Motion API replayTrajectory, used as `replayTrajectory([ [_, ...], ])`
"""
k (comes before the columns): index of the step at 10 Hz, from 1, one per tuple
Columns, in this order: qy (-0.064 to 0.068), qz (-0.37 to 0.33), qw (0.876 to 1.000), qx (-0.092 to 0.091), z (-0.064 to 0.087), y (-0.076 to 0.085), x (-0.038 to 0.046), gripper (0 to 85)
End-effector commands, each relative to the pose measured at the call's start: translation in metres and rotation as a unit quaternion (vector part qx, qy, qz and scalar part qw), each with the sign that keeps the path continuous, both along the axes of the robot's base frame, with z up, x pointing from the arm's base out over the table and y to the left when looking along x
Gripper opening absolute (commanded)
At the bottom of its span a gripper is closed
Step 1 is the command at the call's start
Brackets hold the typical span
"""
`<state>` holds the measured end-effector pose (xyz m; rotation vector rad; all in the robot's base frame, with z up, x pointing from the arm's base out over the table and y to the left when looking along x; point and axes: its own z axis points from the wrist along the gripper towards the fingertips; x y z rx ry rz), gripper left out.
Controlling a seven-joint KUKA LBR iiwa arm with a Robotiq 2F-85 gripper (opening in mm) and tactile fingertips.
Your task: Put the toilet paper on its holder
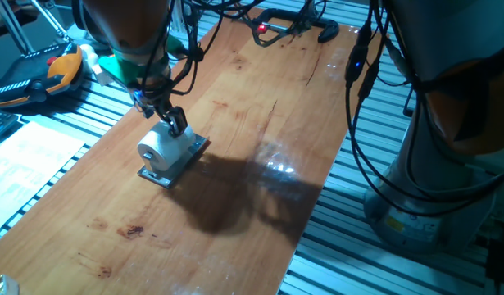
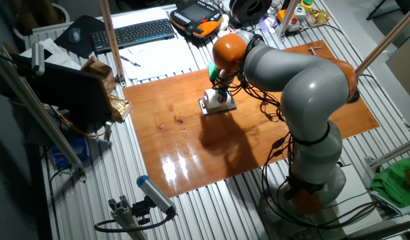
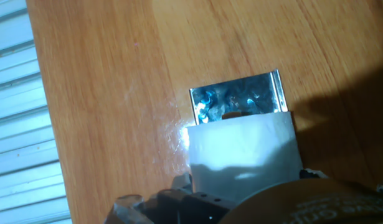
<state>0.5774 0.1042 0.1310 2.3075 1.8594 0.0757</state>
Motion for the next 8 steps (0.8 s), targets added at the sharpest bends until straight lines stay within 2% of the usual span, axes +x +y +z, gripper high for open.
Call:
replayTrajectory([
  [1, 0.002, 0.004, 1.0, 0.005, 0.006, -0.003, -0.001, 85.0],
  [4, 0.023, 0.016, 0.999, 0.027, 0.036, -0.021, -0.0006, 85.0],
  [5, 0.023, 0.024, 0.999, 0.031, 0.043, -0.028, -0.0018, 79.7],
  [7, 0.021, 0.035, 0.998, 0.041, 0.054, -0.041, -0.005, 59.3],
  [8, 0.02, 0.043, 0.998, 0.04, 0.058, -0.045, -0.0067, 50.7],
])
